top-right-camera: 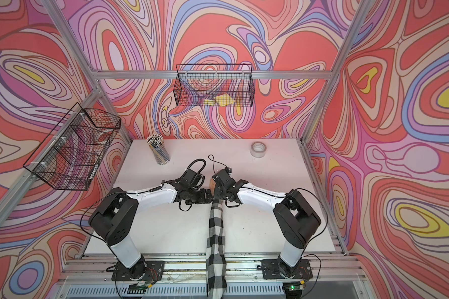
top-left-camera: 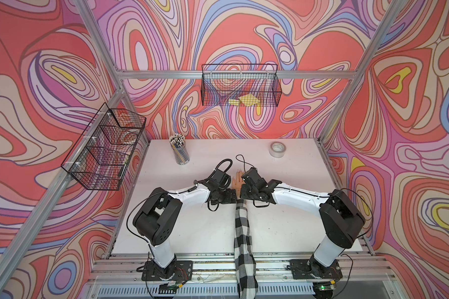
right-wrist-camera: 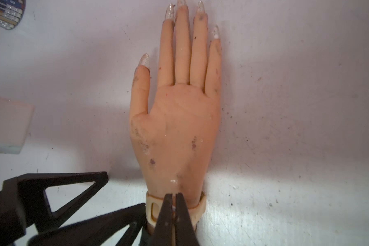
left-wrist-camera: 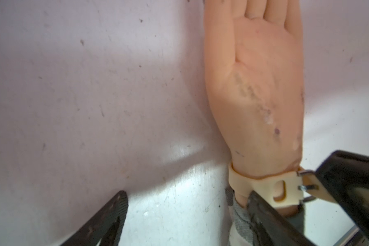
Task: Take off the watch
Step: Untie the watch from the hand.
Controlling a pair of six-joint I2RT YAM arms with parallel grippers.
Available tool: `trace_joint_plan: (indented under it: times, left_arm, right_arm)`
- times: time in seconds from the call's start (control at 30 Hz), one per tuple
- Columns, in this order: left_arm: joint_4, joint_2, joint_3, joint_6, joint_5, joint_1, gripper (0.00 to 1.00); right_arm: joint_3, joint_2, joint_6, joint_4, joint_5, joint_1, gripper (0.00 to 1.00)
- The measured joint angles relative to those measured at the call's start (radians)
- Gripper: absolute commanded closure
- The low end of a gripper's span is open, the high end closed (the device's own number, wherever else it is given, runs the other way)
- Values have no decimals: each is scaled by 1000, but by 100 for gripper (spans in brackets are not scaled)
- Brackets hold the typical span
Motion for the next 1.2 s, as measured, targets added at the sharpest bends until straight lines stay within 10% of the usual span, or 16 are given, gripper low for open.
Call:
trace_joint_plan:
  times: [1.2]
  left_arm:
    - [127,-37,-39,-61,18,-8,11]
  right_arm:
    - [-29,-20,23,37,-38,-6,100]
